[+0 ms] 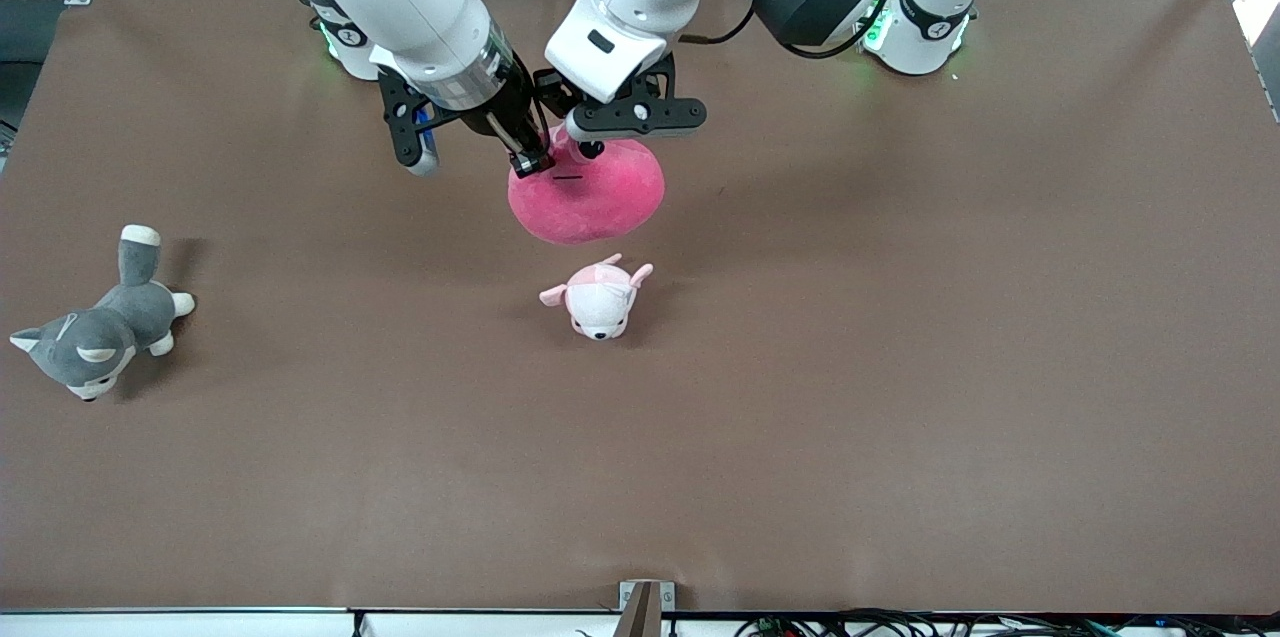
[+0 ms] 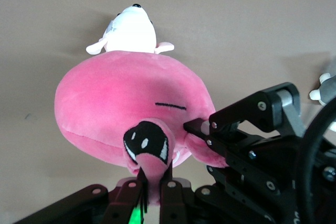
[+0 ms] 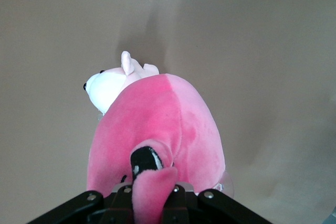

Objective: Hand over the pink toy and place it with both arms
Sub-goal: 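Carry the pink plush with the right gripper while the left gripper withdraws, then lower the pink plush beside the grey cat and open the right gripper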

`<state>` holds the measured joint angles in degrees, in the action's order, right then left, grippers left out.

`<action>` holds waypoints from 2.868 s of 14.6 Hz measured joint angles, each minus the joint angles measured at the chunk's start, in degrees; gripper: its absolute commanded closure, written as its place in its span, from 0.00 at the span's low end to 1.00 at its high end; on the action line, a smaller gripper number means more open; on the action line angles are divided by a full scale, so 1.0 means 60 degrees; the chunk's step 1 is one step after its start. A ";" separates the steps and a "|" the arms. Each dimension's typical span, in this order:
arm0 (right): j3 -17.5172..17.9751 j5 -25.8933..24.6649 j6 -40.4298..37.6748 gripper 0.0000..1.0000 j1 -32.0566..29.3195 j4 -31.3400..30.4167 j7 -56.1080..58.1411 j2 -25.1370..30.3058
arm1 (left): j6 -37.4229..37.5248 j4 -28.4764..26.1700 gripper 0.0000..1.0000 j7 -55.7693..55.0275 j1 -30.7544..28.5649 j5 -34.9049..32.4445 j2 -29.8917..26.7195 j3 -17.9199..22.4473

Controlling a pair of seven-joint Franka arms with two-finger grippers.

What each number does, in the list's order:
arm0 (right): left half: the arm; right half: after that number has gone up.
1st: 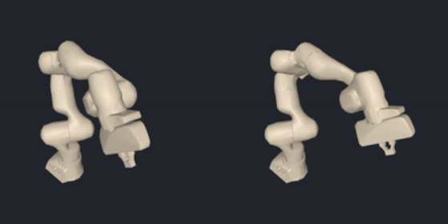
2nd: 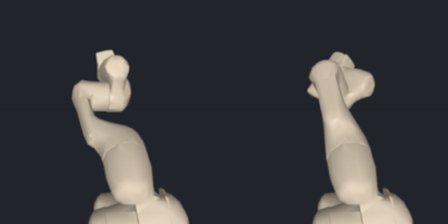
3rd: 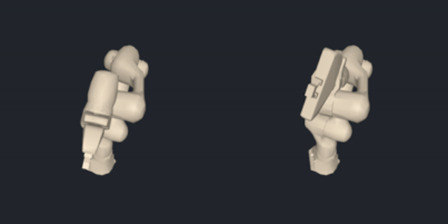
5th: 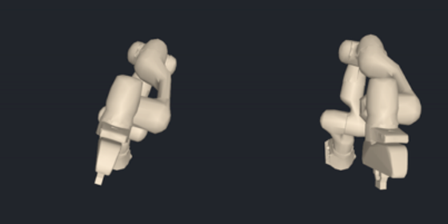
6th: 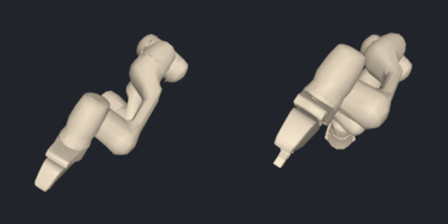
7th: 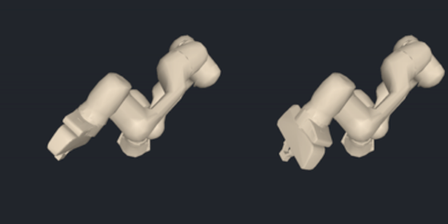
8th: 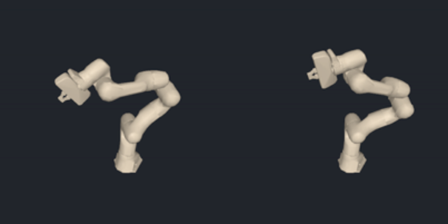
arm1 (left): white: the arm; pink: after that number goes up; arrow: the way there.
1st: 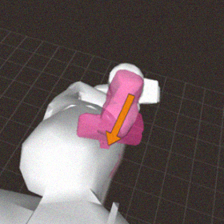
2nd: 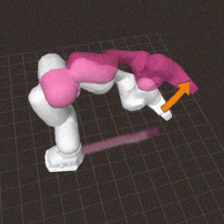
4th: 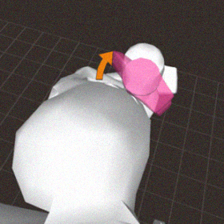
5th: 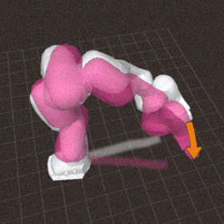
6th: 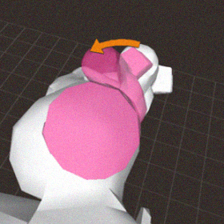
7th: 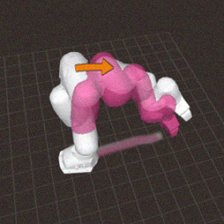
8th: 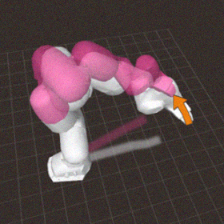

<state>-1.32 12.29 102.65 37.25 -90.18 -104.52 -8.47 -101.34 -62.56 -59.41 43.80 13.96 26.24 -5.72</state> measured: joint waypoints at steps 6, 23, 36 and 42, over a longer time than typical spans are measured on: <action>-0.0073 0.0000 -0.0050 1.00 -0.0410 -0.0006 0.0140 0.0000 | -0.0054 0.0042 0.00 0.0000 0.0001 0.0000 -0.0034 0.0019; -0.0180 0.0051 0.0326 1.00 -0.5209 -0.2749 0.7549 -0.0083 | 0.4433 -0.2834 0.00 0.7355 -0.4147 -0.0941 -0.4914 0.0312; -0.0155 0.0054 0.2302 0.00 -0.5910 -0.4414 0.9947 -0.0686 | 0.2495 -0.5349 0.00 1.0943 -0.6691 -0.2242 -0.5054 0.0326; -0.0152 0.0030 0.1720 0.00 -0.6069 -0.3402 1.1874 -0.0725 | 0.2404 -0.4504 0.00 1.1006 -0.6743 -0.2242 -0.4234 0.0334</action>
<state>-2.23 12.47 112.97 0.84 -110.59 -33.28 -12.82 -86.92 -89.58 6.63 3.34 0.51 0.84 -3.72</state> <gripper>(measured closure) 0.172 0.000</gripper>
